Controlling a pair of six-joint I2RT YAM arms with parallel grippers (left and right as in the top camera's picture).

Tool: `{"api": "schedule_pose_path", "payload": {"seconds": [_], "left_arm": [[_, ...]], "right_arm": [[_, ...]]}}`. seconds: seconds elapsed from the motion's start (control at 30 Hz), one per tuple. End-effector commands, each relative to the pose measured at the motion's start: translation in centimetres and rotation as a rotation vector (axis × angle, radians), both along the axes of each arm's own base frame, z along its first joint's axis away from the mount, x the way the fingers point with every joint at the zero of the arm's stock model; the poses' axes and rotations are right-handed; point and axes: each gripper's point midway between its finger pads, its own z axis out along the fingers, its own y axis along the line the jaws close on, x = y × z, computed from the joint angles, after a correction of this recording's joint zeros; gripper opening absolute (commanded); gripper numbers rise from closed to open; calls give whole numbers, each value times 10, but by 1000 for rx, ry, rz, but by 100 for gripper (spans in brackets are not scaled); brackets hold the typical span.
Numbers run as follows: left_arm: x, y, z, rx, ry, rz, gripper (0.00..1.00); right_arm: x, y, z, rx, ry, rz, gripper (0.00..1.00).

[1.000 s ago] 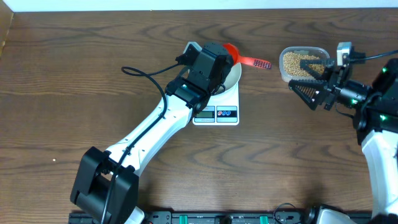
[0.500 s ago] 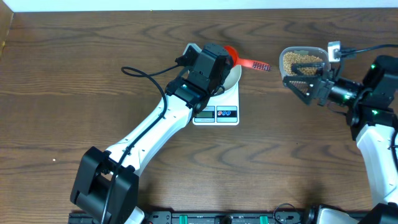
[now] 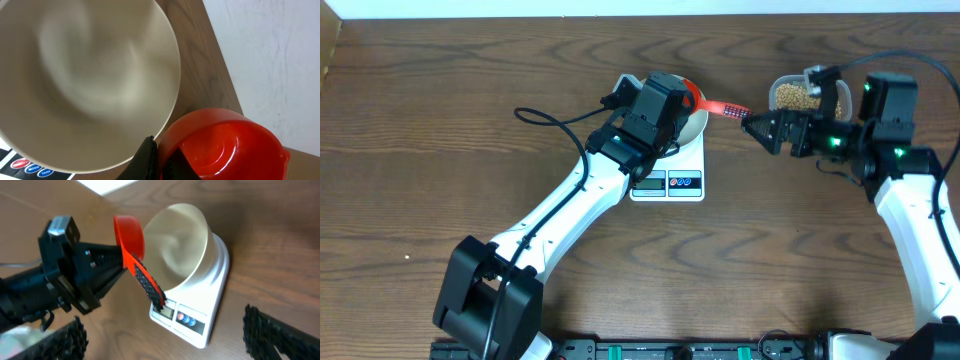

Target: Scoop item into bowl and weigh 50g on scale

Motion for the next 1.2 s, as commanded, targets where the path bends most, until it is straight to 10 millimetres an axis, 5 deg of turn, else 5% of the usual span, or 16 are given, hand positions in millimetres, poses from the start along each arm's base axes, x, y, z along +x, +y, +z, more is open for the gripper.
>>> {"api": "schedule_pose_path", "payload": {"seconds": [0.0,0.53,1.17], "left_arm": [[3,4,0,21,-10,6,7],[-8,-13,-1,-45,37,-84,7],[-16,-24,-1,-115,81,-108,7]], "right_arm": [[15,-2,16,-102,-106,1,96],[16,29,6,84,-101,204,40],[7,50,11,107,-120,274,20]]}}
